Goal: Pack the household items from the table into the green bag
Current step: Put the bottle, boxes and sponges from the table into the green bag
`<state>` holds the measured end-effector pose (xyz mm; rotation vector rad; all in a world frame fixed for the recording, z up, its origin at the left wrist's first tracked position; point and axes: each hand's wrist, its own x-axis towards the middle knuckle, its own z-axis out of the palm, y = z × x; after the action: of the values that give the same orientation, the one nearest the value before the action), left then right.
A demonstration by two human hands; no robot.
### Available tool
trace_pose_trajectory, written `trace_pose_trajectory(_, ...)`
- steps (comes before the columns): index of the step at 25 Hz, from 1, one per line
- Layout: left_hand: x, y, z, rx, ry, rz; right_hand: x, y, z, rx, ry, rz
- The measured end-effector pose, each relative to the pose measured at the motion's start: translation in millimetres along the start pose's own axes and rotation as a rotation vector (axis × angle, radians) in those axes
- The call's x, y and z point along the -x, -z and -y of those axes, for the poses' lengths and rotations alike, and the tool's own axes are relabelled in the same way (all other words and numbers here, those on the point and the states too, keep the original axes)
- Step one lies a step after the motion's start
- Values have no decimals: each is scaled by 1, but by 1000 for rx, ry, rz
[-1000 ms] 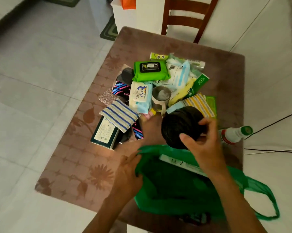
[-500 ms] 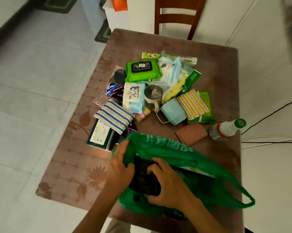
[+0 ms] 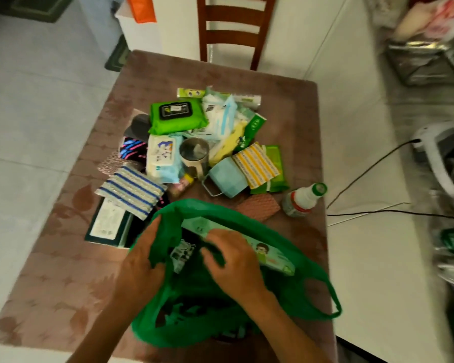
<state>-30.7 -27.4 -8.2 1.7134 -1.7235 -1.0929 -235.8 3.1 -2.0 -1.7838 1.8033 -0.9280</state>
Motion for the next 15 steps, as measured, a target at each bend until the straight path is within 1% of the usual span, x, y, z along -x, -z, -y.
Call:
trace_pose_trajectory(1,-5,-6,-2,-8,12,25,-7,27,-15,-96,-136,-242)
trace_pose_trajectory(2,-9,-12,-5,5,42,49,-19,52,-36,-185,-339,-480)
trace_pose_trajectory(3,-13,-18,-5,29,80,75,-31,73,-61,-225,-560,-662)
trace_pose_trajectory(4,-14,-20,-6,51,106,93,-41,89,-85,-233,-730,-728)
trace_pose_trajectory(5,-15,-21,-5,61,116,111,-49,95,-109,-231,-837,-667)
trace_pose_trajectory(7,-12,-20,-5,37,88,149,-62,91,-145,-214,-893,-458)
trace_pose_trajectory(9,-7,-14,-7,7,94,151,-69,89,-167,-122,-836,-285)
trace_pose_trajectory(11,-4,-9,0,-19,100,115,-76,98,-177,21,-787,-169)
trace_pose_trajectory(13,-3,-6,4,-17,93,102,-79,112,-172,45,-783,-169)
trace_pose_trajectory(15,-2,-7,4,-5,96,122,-69,122,-149,-75,-746,-262)
